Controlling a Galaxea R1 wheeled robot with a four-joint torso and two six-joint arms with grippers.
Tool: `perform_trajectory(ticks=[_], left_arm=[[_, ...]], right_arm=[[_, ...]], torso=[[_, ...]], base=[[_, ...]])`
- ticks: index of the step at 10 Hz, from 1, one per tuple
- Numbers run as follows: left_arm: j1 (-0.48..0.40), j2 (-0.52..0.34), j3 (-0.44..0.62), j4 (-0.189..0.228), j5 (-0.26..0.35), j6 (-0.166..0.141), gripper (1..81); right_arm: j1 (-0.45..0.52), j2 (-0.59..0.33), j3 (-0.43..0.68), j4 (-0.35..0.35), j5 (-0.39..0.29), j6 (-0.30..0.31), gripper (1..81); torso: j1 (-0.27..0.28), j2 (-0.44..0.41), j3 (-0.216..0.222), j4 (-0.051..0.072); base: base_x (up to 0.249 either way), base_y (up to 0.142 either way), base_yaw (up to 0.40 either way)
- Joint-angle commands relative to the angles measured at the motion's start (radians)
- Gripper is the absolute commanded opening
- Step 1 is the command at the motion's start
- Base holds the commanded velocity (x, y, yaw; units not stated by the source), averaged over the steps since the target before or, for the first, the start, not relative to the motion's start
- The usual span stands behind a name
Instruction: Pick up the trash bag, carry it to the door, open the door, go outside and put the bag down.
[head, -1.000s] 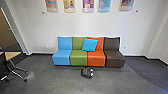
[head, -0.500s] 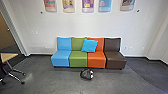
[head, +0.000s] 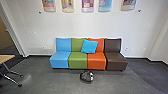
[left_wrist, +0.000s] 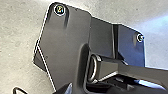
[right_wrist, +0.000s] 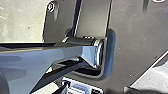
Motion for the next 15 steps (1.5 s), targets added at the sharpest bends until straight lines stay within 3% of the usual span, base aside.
perform_trajectory(ticks=[1, 5, 15], left_arm=[[-0.031, -0.003, 0.003, 0.003, 0.056, 0.004, 81.1], [-0.028, 0.011, 0.007, 0.0, 0.112, 0.004, 81.1], [-0.032, 0.002, 0.001, -0.004, 0.114, 0.003, 81.1]], right_arm=[[0.031, -0.004, 0.009, 0.008, -0.061, -0.001, 81.1], [0.028, -0.004, -0.001, 0.012, -0.074, -0.001, 81.1], [0.034, -0.006, -0.018, 0.005, -0.071, -0.003, 81.1]], torso=[[0.0, 0.0, 0.0, 0.0], [0.0, 0.0, 0.0, 0.0], [0.0, 0.0, 0.0, 0.0]], base=[[0.147, 0.0, 0.0], [0.144, 0.0, 0.0], [0.136, 0.0, 0.0]])
